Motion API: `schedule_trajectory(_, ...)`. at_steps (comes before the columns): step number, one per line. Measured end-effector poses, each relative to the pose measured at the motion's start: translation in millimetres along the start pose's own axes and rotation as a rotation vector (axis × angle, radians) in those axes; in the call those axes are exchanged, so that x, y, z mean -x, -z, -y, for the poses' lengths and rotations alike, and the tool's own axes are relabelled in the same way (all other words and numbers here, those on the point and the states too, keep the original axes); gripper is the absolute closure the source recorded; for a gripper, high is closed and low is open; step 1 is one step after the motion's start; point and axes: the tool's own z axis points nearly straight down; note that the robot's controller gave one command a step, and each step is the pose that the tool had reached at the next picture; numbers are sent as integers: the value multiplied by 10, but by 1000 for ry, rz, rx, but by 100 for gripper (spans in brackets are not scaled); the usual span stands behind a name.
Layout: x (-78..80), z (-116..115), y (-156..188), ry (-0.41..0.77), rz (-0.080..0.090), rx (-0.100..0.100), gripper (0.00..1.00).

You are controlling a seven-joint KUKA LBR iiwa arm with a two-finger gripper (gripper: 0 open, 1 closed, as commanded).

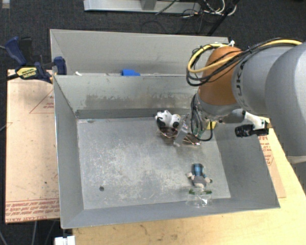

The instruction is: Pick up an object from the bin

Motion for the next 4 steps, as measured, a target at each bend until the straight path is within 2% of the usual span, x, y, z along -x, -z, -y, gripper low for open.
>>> schedule_trajectory(1, -8, 4, 171, 1, -2, -1, 100)
schedule_trajectory(4, 5, -7, 707, 2, 6, 4, 100)
